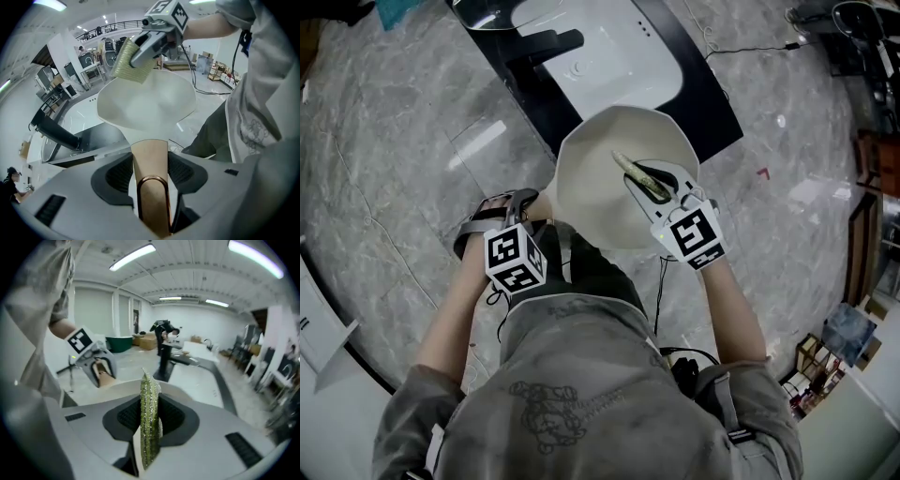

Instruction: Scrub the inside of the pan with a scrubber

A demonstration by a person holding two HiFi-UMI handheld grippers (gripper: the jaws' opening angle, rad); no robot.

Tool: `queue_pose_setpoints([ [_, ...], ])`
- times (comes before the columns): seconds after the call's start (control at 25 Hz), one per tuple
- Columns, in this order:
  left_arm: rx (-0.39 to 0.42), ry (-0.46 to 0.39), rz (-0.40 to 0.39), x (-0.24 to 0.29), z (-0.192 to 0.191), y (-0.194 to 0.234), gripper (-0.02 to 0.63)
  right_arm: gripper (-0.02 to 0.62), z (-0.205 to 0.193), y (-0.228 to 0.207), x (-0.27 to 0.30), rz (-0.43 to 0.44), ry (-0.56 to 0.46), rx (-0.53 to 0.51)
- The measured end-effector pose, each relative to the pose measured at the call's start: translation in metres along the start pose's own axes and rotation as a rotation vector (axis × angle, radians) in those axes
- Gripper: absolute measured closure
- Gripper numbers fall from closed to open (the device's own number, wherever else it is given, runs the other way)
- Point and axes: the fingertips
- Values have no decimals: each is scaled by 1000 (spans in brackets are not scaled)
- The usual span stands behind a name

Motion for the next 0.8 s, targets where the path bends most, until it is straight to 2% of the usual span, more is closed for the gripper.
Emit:
queue_pose_setpoints([
  [0.08,0,-2,0,0,0,0,373,511,8,-29,0,-182,-39,-43],
  [0.16,0,-5,0,0,0,0,373,511,9,-52,6,-310,-44,-49],
  [0.36,-4,-13,3,0,1,-1,373,511,-10,-89,33,-492,18,-96],
  [0.52,-2,-18,3,0,1,1,373,509,-22,-92,52,-512,39,-139],
  [0.8,4,-14,6,0,1,1,373,509,-62,-68,91,-375,150,-155],
])
Point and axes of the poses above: the fingertips, and each gripper's own axes: x forward along the fingers, y to its left, z out of its top, and after that the axes turned 14 degrees about x, right-handed
